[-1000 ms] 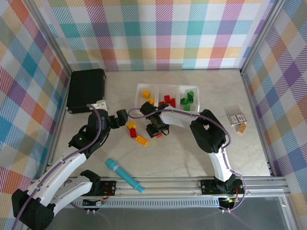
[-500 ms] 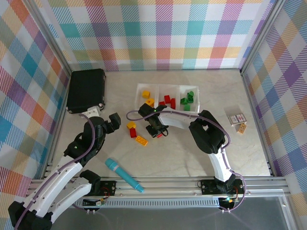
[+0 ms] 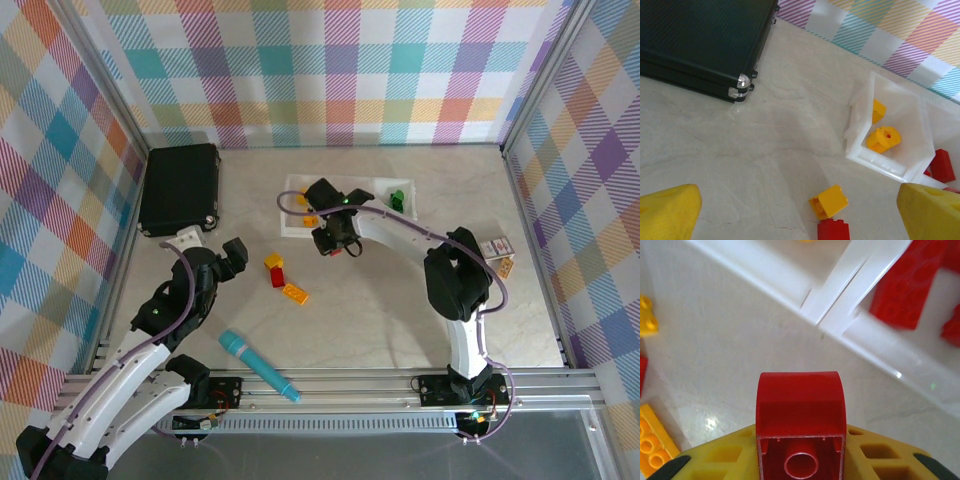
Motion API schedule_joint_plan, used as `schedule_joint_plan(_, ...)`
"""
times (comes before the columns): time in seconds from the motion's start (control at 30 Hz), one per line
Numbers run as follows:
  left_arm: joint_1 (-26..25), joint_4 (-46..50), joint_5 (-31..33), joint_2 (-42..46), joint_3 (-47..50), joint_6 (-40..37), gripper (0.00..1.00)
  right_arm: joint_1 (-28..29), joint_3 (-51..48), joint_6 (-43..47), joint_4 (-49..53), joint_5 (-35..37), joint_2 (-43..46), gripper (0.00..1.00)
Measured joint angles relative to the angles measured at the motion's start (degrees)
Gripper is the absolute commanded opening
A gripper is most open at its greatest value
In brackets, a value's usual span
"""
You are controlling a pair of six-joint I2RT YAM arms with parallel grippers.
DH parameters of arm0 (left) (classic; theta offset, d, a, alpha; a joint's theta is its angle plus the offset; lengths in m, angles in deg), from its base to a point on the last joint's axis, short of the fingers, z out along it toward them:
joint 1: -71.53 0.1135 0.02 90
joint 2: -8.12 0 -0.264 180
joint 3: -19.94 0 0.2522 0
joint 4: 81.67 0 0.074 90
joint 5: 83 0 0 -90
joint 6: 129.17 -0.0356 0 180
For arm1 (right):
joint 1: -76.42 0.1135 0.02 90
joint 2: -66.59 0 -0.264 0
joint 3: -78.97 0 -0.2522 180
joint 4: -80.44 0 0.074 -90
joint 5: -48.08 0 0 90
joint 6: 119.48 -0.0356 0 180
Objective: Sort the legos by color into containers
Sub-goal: Place the lego in the container.
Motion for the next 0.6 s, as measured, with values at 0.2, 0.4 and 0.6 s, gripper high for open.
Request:
schedule_joint_plan(0.2, 0.00, 3.15, 1.62, -4.09, 1.25, 4.57, 1.00, -5.57, 7.13, 0.20, 0.68, -1.25, -1.31, 0.39)
schedule_joint_plan(0.4, 0.00, 4.94, -0.50, -7.82, 2.67, 8.15, 1.00, -11.50, 14.99, 0.26, 0.90, -3.21, -8.50, 0.40)
schedule_joint_plan(0.6, -0.04, 5.14, -4.07, -10.16, 3.32, 10.69, 1.00, -14.58, 21.94, 0.96, 1.57, -5.16, -16.46, 0.47)
